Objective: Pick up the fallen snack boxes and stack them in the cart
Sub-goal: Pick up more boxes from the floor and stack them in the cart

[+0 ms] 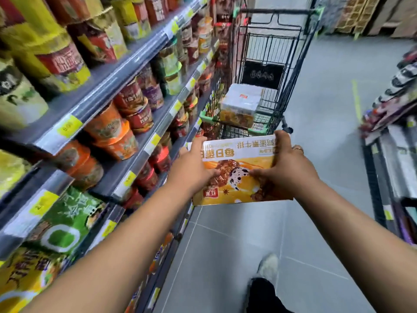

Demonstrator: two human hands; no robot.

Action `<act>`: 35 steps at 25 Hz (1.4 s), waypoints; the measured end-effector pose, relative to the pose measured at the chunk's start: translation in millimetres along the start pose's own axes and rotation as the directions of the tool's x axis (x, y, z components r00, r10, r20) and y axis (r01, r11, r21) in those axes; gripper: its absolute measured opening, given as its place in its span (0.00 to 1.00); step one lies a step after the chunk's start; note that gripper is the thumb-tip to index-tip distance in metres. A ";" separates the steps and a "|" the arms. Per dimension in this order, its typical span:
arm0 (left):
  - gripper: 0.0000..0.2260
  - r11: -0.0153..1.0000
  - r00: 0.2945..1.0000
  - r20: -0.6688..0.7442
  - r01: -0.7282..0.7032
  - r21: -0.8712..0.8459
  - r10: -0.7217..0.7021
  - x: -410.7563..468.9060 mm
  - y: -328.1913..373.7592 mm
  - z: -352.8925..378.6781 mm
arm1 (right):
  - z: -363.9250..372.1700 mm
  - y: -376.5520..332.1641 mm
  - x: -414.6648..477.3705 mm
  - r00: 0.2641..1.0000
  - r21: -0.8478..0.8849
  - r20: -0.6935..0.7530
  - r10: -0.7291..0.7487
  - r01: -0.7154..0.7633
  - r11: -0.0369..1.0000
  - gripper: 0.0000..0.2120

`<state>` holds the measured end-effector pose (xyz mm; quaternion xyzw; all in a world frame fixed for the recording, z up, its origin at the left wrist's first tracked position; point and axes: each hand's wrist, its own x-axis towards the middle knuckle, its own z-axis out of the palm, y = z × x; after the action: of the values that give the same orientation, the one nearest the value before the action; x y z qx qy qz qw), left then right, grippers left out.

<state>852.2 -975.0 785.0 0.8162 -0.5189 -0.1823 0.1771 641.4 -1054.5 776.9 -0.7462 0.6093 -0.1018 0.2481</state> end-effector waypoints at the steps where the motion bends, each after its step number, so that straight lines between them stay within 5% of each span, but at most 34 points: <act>1: 0.40 1.000 1.000 -0.002 0.005 0.006 -0.005 23.3 10.0 1.7 | -4.8 3.6 24.9 1.000 0.005 -0.002 -0.001 0.001 1.000 0.53; 11: 0.38 0.995 0.995 0.004 0.099 0.007 -0.099 209.5 48.9 8.5 | -23.8 5.7 230.5 0.994 0.037 0.100 -0.039 0.035 0.999 0.50; 26: 0.32 0.996 0.989 0.120 -0.086 0.026 0.083 511.4 56.2 24.9 | 1.9 -13.7 458.0 0.978 0.145 -0.006 0.211 -0.207 0.968 0.42; 35: 0.26 0.988 0.976 0.204 0.050 0.147 -0.080 582.7 79.9 72.5 | 8.7 27.8 545.0 0.968 0.137 0.139 0.209 -0.228 0.964 0.30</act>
<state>985.0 -1545.3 693.8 0.8195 -0.5191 -0.2358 0.0573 750.6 -1579.2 673.8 -0.6582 0.6619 -0.0738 0.3510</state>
